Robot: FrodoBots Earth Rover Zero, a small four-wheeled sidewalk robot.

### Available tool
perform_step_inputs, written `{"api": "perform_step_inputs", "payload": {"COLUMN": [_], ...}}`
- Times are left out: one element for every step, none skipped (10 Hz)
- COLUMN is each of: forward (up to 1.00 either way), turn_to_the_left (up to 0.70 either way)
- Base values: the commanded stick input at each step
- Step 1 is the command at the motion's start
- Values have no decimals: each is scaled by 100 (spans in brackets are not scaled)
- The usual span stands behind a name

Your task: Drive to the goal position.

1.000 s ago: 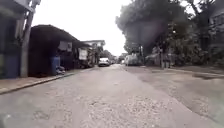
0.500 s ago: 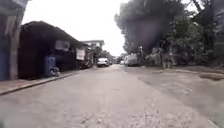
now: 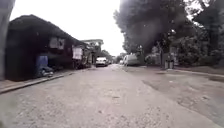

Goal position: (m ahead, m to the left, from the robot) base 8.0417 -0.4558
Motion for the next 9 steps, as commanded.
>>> {"api": "perform_step_inputs", "payload": {"forward": [100,100,100,100,100,100,100,100,100], "turn_to_the_left": [0,16,27,11,0,0,0,0,0]}}
